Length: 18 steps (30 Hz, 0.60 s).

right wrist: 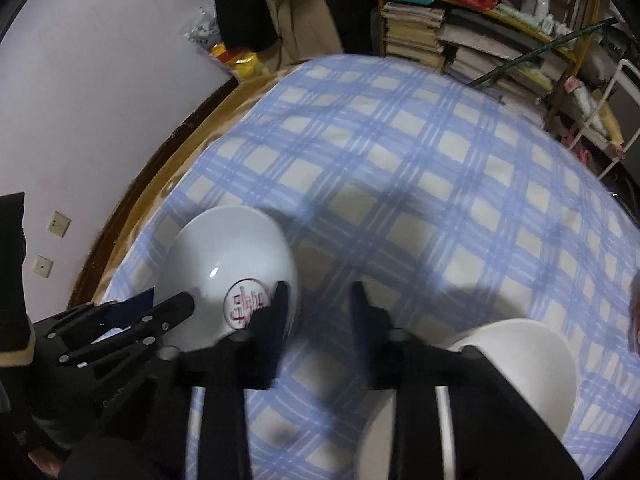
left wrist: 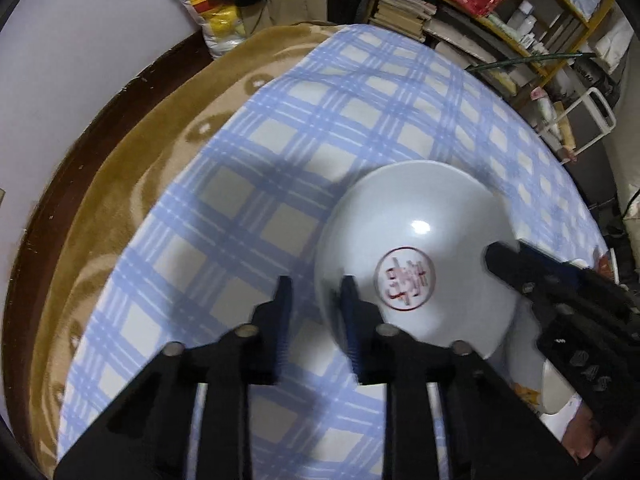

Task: Organize plates and bowls
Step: 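Grasp the red-character white bowl rim with the left tool while the right tool grasps the opposite rim, then lift the red-character bowl with both tools and carry it toward the large white bowl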

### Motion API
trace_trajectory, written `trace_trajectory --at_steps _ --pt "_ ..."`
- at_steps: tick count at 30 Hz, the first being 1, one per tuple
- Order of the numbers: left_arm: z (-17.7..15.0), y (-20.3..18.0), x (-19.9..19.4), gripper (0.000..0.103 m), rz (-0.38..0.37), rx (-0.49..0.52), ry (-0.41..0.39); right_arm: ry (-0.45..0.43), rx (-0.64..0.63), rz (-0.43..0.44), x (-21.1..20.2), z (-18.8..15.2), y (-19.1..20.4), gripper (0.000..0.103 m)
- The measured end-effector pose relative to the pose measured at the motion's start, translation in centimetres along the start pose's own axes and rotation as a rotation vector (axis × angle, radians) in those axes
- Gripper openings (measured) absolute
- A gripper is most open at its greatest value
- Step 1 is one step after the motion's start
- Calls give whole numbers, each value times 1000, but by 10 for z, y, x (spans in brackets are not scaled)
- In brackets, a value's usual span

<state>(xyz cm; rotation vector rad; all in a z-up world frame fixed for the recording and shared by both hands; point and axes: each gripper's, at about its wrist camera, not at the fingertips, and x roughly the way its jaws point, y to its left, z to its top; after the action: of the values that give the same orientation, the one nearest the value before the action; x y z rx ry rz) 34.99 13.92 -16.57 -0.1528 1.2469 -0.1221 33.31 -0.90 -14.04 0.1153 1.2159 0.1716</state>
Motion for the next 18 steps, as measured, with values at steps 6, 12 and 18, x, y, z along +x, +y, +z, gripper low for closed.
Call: trace_trajectory --at_steps 6,12,18 --pt "2 -5 -8 9 -34 -26 -9 26 -1 -14 3 -1 3 7" --pt "1 -16 -26 9 -3 7 -34 15 71 32 -9 -6 -4 7" --pt "0 -27 -63 9 -7 27 -87 -39 77 59 -42 -12 -4 8"
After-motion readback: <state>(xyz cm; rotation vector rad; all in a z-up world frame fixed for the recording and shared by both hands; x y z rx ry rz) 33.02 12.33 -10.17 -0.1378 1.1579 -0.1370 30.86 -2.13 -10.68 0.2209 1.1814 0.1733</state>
